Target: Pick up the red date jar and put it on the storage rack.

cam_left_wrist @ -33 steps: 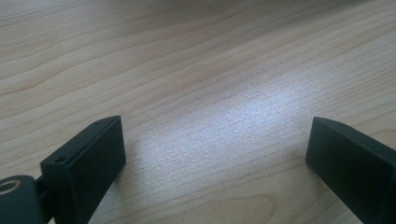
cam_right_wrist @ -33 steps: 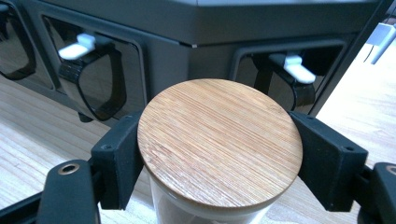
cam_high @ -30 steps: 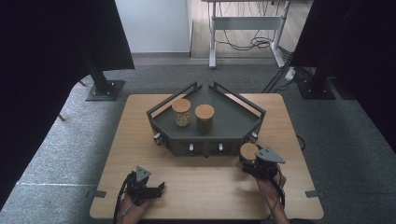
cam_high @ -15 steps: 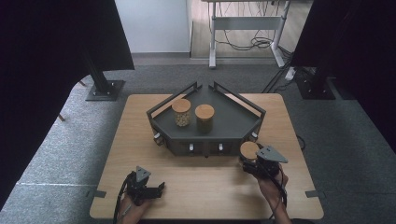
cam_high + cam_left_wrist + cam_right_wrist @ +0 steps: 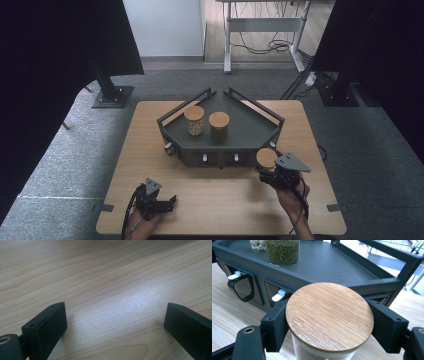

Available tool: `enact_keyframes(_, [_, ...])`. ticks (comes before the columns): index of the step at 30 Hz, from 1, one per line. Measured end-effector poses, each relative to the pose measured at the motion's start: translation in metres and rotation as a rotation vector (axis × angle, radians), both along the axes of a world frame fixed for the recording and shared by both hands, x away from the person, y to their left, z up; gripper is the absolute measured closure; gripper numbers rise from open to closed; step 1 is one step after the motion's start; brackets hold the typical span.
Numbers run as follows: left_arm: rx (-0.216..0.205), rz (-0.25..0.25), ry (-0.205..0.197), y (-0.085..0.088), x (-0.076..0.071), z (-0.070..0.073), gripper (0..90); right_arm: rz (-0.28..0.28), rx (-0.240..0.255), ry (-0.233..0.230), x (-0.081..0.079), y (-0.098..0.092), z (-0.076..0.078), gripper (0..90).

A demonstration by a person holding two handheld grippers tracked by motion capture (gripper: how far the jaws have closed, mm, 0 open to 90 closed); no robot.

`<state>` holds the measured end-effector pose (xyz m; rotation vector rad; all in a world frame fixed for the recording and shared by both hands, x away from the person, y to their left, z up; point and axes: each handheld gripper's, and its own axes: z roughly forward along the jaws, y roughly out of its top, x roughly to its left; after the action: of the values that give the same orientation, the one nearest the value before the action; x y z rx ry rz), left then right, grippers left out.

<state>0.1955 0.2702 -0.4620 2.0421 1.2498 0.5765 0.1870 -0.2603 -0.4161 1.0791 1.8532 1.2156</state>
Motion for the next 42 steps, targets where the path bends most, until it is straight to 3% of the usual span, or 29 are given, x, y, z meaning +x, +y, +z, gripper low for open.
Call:
enact_keyframes(16, [0.000, -0.004, 0.001, 0.000, 0.000, 0.000, 4.3, 0.003, 0.001, -0.017, 0.001, 0.002, 0.025, 23.2])
enact_keyframes(27, [-0.001, -0.005, 0.001, 0.000, 0.000, 0.000, 4.1, 0.006, 0.031, -0.022, 0.007, 0.000, 0.035, 23.2])
enact_keyframes(42, [-0.001, -0.006, 0.001, 0.000, 0.000, 0.000, 4.0, 0.010, 0.029, -0.030, 0.011, 0.002, 0.046, 23.2])
